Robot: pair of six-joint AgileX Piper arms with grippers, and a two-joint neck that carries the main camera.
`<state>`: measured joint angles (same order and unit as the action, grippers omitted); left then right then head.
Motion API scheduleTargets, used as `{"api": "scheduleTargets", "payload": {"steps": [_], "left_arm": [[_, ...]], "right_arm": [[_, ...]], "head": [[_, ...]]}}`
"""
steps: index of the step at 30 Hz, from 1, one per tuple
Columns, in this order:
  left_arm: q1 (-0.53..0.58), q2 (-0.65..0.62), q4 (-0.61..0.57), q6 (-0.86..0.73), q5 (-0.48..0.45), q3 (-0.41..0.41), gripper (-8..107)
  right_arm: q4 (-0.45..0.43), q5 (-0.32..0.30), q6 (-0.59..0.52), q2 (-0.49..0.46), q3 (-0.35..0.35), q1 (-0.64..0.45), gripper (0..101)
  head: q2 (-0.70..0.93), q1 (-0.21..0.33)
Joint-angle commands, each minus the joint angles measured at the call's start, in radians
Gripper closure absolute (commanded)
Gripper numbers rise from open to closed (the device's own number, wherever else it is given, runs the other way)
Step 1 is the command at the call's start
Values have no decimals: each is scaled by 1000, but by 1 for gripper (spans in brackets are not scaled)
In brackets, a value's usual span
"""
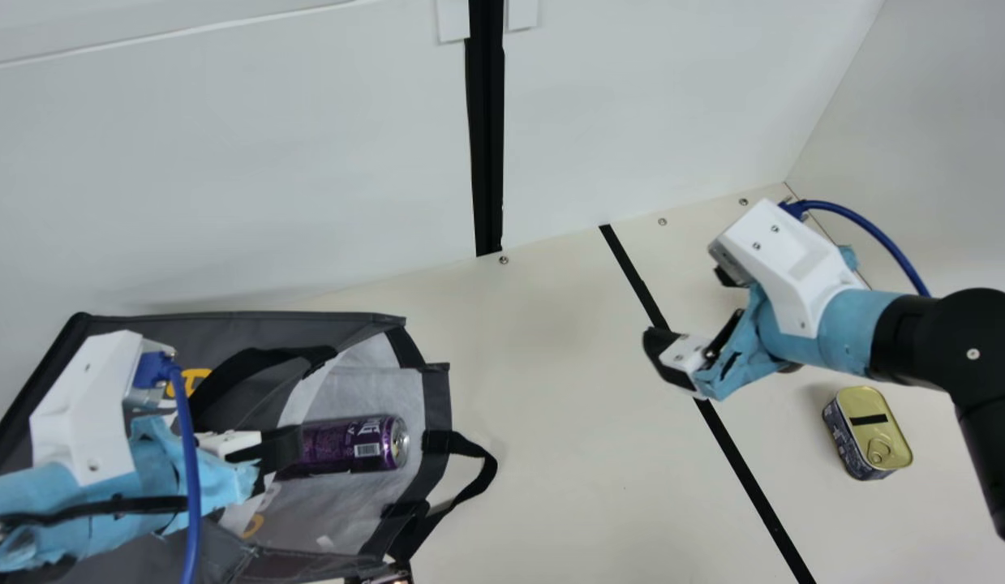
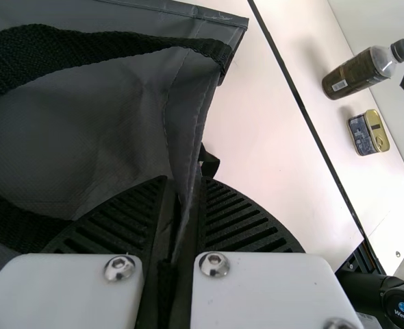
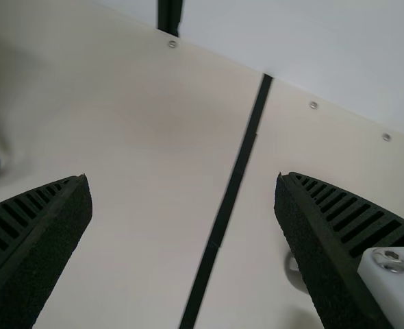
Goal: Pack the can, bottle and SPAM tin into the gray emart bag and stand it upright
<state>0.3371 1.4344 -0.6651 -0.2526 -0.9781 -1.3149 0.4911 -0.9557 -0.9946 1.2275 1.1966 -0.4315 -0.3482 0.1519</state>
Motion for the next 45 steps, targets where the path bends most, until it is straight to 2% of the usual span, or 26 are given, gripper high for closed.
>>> {"api": "scheduleTargets", "payload": {"steps": [1,9,27,35,45], "left_arm": [[0,0,0,0,0,0,107],[0,0,0,0,0,0,107],[0,0,0,0,0,0,107],[0,0,0,0,0,0,107],[0,0,0,0,0,0,107]], "right_arm": [[-56,0,28,-1,6,-16,6],[-170,-5,102,1,39,-79,6],[-325,-28,276,87,149,-190,6],[-363,-51,320,144,204,-221,6],[-361,-91,359,229,275,-245,6]], "head": [[-1,23],[-1,23],[-1,23],[-1,23],[-1,23]]}}
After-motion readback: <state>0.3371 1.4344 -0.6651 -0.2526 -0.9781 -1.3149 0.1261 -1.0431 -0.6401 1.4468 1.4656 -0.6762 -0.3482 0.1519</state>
